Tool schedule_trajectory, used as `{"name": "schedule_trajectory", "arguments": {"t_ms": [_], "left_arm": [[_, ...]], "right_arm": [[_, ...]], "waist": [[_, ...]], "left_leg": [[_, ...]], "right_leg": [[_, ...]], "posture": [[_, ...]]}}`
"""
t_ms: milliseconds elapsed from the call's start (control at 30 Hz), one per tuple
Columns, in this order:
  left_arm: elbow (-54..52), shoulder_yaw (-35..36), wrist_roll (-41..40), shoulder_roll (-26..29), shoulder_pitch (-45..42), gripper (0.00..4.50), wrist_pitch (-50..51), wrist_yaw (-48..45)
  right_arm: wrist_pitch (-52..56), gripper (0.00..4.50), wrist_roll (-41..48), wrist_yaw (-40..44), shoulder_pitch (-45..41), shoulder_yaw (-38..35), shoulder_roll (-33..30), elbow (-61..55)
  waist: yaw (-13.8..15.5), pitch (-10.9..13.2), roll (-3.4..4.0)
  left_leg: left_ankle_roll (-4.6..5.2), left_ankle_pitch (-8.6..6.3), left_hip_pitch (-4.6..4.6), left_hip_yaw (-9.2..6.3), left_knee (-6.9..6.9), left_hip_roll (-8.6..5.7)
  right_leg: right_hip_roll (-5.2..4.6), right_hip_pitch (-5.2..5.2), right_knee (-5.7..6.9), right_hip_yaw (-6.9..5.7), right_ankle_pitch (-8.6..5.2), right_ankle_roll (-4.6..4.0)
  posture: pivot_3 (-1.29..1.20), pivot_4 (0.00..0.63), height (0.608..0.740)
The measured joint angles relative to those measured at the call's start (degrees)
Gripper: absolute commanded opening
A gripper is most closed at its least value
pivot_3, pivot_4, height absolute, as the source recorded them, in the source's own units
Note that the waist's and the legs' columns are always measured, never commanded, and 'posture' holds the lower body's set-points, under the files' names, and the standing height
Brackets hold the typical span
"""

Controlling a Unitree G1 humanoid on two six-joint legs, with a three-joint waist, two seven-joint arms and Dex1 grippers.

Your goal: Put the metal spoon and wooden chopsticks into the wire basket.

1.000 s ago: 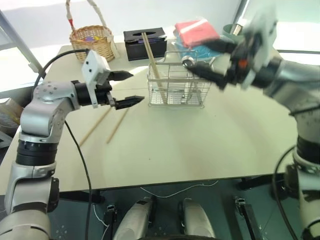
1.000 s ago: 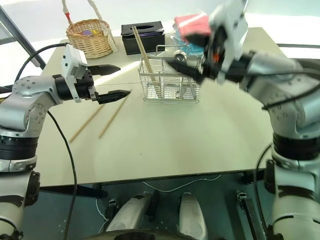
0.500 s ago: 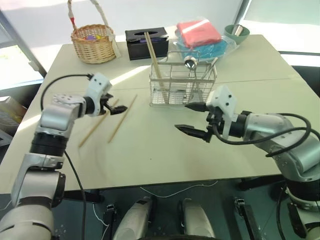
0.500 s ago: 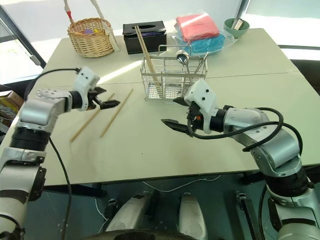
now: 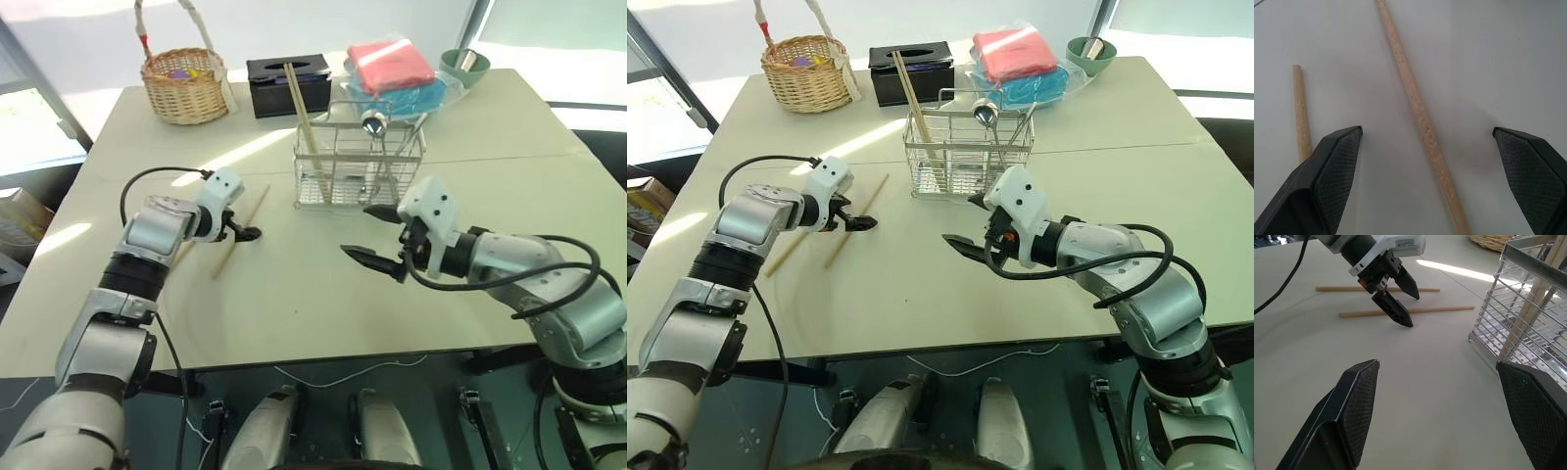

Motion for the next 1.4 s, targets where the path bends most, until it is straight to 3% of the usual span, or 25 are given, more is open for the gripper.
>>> {"name": "schedule_trajectory", "arguments": {"t_ms": [100, 267, 600, 800, 867, 1067, 1200, 1400], "left_arm": [[1.72, 0.15, 0.3, -1.39, -1.02, 2.7, -0.26, 0.69], [3.7, 0.39, 0.73, -1.92, -1.88, 0.09, -1.18, 1.16], [3.93, 1.53, 0.68, -1.36, -2.1, 0.03, 0.48, 1.92], [3.69, 11.45, 0.29, -0.76, -2.06, 0.03, -2.11, 11.41], [2.2, 19.63, -2.97, -4.09, -2.26, 0.03, -9.25, 16.48], [-3.61, 33.61, -14.41, -12.38, -9.28, 0.03, -20.2, 24.26], [-3.55, 34.16, -16.35, -16.32, -14.04, 0.03, -26.76, 25.45], [4.65, 31.66, -16.54, -20.08, -19.7, 0.03, -35.48, 23.16]], "right_arm": [[0.2, 3.99, 0.03, -0.02, 0.52, -0.12, -0.04, -0.32], [0.4, 3.99, 0.03, 0.04, 1.6, -0.4, -0.32, -0.78], [0.4, 3.99, -0.02, 0.5, 1.68, -0.55, -0.46, -0.79], [0.38, 3.99, -0.56, 1.3, 2.05, -1.11, -0.74, -0.78], [0.38, 3.99, -0.63, 1.76, 2.08, -1.82, -1.19, -0.76], [0.38, 3.99, -0.79, 2.35, 2.02, -2.13, -1.32, -0.64], [0.42, 3.99, -0.85, 1.95, 1.73, -2.14, -0.4, -0.16], [0.61, 3.99, -1.05, 0.39, 1.69, -2.11, 0.46, -0.24]], "waist": [[0.05, -0.01, -0.02], [-0.07, -0.01, -0.02], [-0.28, -0.01, -0.02], [0.0, 0.01, -0.05], [0.59, 0.02, -0.07], [1.27, 0.01, -0.17], [1.37, 0.01, -0.2], [1.21, 0.01, -0.2]], "left_leg": [[0.01, -0.01, 0.03, -0.02, 0.1, 0.0], [0.07, -0.06, 0.03, -0.02, 0.27, 0.0], [0.16, -0.13, 0.01, -0.02, 0.39, 0.0], [0.17, -0.13, -0.1, -0.03, 0.44, 0.01], [0.2, -0.17, -0.13, -0.05, 0.61, 0.0], [0.15, -0.29, -0.13, -0.02, 0.86, -0.01], [0.15, -0.29, -0.06, -0.03, 0.86, -0.01], [0.17, -0.29, -0.03, -0.02, 0.85, -0.01]], "right_leg": [[0.0, 0.09, -0.01, -0.03, 0.01, 0.02], [0.02, 0.15, 0.0, -0.03, 0.03, 0.05], [0.03, 0.19, 0.0, -0.04, 0.04, 0.07], [0.05, 0.13, -0.02, -0.05, 0.07, 0.12], [0.06, 0.08, -0.07, -0.09, 0.12, 0.2], [0.08, 0.26, -0.3, -0.11, 0.35, 0.41], [0.08, 0.52, -0.29, -0.12, 0.35, 0.41], [0.09, 0.53, -0.3, -0.12, 0.35, 0.41]], "posture": [[0.0, 0.15, 0.725], [0.0, 0.15, 0.725], [0.0, 0.15, 0.725], [0.0, 0.15, 0.725], [0.0, 0.15, 0.725], [0.0, 0.15, 0.725], [0.0, 0.15, 0.725], [0.0, 0.15, 0.725]]}}
